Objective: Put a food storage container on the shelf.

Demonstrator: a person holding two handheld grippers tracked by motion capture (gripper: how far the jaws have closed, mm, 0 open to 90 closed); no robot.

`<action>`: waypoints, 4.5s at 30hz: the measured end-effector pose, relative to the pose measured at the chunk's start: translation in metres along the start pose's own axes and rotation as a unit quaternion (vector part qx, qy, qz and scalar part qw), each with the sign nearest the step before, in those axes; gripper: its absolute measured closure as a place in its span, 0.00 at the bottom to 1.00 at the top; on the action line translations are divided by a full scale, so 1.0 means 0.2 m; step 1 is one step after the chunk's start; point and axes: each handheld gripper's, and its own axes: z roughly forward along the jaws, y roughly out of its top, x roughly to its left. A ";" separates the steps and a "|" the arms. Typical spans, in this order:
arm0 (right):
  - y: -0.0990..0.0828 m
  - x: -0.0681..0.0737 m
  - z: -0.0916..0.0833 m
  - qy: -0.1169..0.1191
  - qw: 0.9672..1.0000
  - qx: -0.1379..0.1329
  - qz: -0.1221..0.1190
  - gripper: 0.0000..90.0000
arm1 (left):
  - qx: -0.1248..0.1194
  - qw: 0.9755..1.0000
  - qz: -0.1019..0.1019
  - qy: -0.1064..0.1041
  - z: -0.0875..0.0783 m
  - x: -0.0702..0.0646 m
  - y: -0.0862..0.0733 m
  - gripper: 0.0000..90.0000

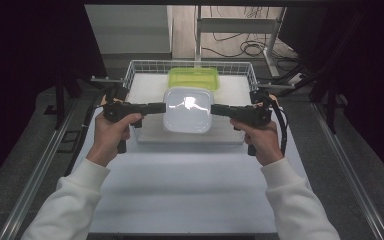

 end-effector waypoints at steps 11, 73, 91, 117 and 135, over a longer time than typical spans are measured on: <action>0.18 0.01 -0.01 -0.003 1.000 -0.006 -0.009 0.88 | -0.013 1.000 -0.005 -0.002 0.02 0.03 0.15 0.88; 0.65 -0.42 0.26 -0.045 0.984 0.018 0.171 0.82 | -0.009 0.983 -0.179 -0.034 0.30 0.46 0.59 0.83; 0.64 -0.34 0.20 -0.074 0.993 -0.023 0.090 0.42 | -0.042 0.993 -0.106 -0.004 0.26 0.41 0.55 0.34; 0.14 -0.20 -0.18 -0.063 0.996 -0.021 -0.061 0.31 | -0.035 0.998 0.039 0.032 -0.03 0.15 0.02 0.25; -0.45 -0.32 -0.34 -0.074 0.995 0.018 -0.062 0.27 | 0.021 0.996 0.039 0.071 -0.11 0.21 -0.59 0.25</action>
